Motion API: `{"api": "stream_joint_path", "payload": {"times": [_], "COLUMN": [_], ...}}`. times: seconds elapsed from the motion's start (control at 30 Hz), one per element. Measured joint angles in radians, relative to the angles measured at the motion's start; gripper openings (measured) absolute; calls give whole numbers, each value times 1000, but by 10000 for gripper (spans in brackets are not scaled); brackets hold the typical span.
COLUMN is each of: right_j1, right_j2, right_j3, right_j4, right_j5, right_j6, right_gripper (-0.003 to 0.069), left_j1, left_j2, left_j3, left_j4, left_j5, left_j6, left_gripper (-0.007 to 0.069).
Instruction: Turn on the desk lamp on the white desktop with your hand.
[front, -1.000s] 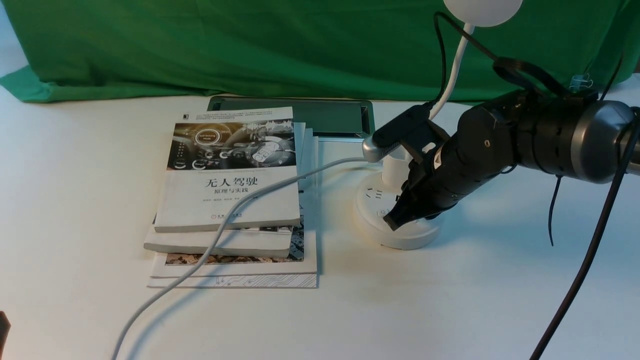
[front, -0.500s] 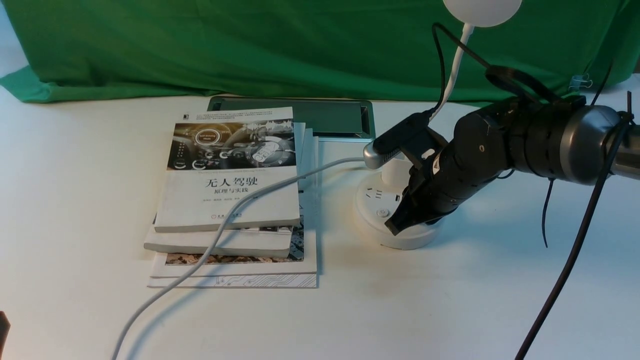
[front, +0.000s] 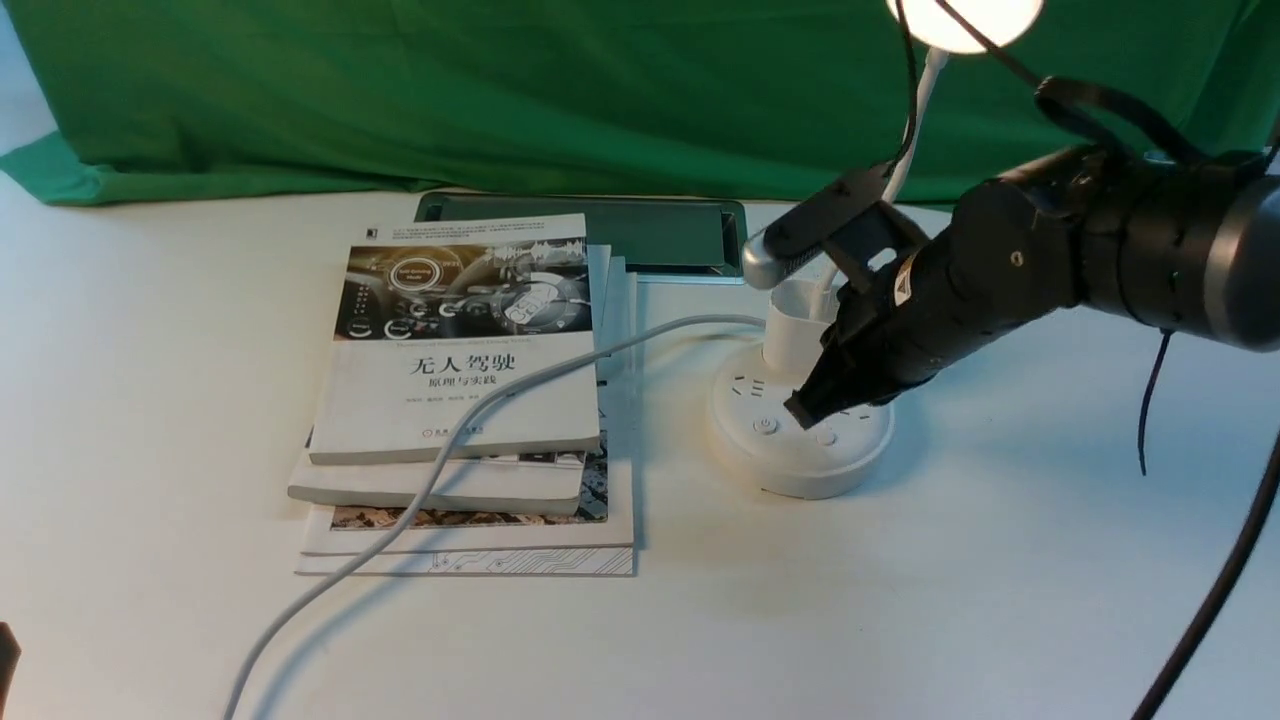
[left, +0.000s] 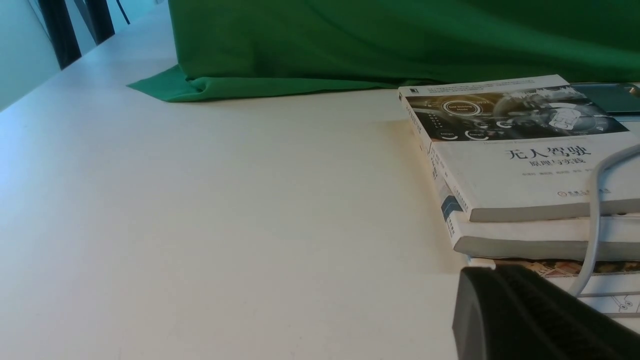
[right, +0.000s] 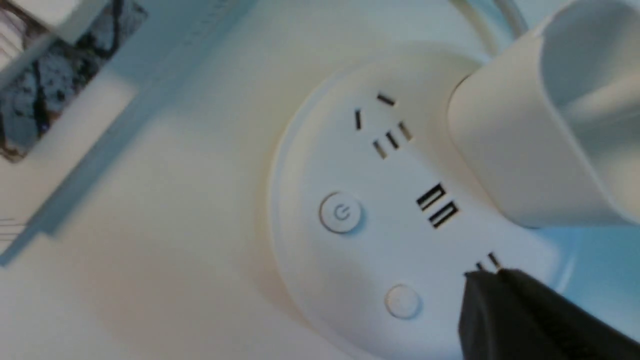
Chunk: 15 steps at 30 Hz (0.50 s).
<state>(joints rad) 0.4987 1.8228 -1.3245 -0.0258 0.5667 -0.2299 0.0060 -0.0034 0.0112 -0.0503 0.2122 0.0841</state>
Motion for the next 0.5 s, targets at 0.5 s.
{"api": "stream_joint_path", "payload": {"times": [0.5], "right_j1": [-1], "right_j2": [-655], "right_j3": [474], "right_j4": [47], "right_j5": [-149], "right_j6": [33], "right_gripper": [38], "left_j1": [0], "left_j2": [0], "left_j3": [0], "left_j4": [0], "left_j5": [0], "left_j6": [0], "left_gripper": [21]}}
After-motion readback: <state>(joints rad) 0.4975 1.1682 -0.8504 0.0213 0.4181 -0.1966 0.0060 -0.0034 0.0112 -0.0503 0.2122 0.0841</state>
